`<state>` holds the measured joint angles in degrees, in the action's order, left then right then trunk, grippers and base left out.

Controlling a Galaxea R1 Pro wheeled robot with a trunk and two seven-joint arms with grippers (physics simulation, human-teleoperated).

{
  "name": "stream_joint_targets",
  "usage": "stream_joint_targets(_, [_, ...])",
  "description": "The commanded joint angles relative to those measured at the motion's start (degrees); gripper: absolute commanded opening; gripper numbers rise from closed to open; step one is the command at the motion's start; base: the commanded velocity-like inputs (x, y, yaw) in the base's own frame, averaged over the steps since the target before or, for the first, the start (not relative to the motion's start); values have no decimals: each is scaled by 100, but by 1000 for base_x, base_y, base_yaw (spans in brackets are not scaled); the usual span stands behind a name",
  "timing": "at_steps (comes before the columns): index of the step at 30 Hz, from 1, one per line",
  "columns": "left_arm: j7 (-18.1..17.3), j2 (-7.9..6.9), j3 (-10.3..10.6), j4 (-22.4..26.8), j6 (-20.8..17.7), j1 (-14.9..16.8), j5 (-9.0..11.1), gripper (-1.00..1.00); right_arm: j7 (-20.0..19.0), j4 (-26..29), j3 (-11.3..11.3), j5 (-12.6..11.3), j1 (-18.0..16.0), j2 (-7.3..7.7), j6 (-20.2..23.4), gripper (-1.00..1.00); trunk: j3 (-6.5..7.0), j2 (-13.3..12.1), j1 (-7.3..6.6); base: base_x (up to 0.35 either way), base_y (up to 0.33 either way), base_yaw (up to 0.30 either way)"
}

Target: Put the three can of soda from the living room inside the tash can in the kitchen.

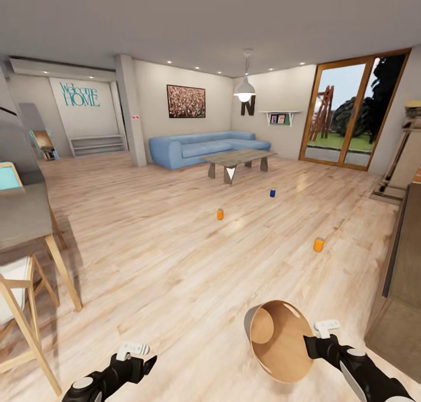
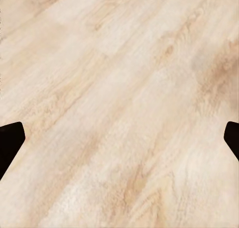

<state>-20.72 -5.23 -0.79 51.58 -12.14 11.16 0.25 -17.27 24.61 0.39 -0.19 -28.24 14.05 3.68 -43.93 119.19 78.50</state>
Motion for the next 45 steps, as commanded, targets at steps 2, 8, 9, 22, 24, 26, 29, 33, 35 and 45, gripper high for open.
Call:
stream_joint_targets(2, [-4, -7, 0, -14, 1, 0, 0, 100, -30, 14, -23, -43, -1, 0, -8, -100, 37, -81, -45, 0, 0, 0])
stream_joint_targets(8, [-54, -13, -3, -71, 1, 0, 7, 100, -35, 31, -23, -51, 49, 1, -57, -100, 145, -322, -177, 0, 0, 0])
stream_joint_targets(9, [-89, -13, -2, -73, 1, 0, 6, 100, -36, 32, -24, -51, 56, 1, -60, -100, 163, -362, -199, 0, 0, 0])
stream_joint_targets(22, [-496, -82, -9, -86, -8, 0, 0, 100, -39, 37, -23, -66, 90, -3, -81, -100, 396, -883, -484, 0, 0, 0])
stream_joint_targets(24, [-478, -78, -4, -87, -3, 0, -4, 100, -39, 39, -22, -64, 90, -5, -84, -100, 432, -964, -528, 0, 0, 0])
stream_joint_targets(26, [-472, -77, -3, -87, -2, 0, -5, 100, -38, 41, -22, -63, 91, -9, -85, -100, 468, -1044, -572, 0, 0, 0])
stream_joint_targets(29, [-464, -76, -4, -87, 0, 0, -7, 100, -33, 43, -21, -61, 95, -13, -86, -100, 522, -1164, -638, 0, 0, 0])
stream_joint_targets(33, [-487, -79, -7, -87, -9, 0, -3, 100, -35, 43, -21, -60, 98, -16, -87, -100, 594, -1325, -726, 0, 0, 0])
stream_joint_targets(35, [-493, -81, -7, -87, -10, 0, -2, 100, -34, 43, -21, -60, 98, -16, -90, -100, 630, -1405, -770, 0, 0, 0])
stream_joint_targets(45, [-503, -84, -9, -87, -1, 0, 1, 100, -39, 168, -29, -67, 213, -1, -103, -100, 809, -1806, -989, 0, 0, 0])
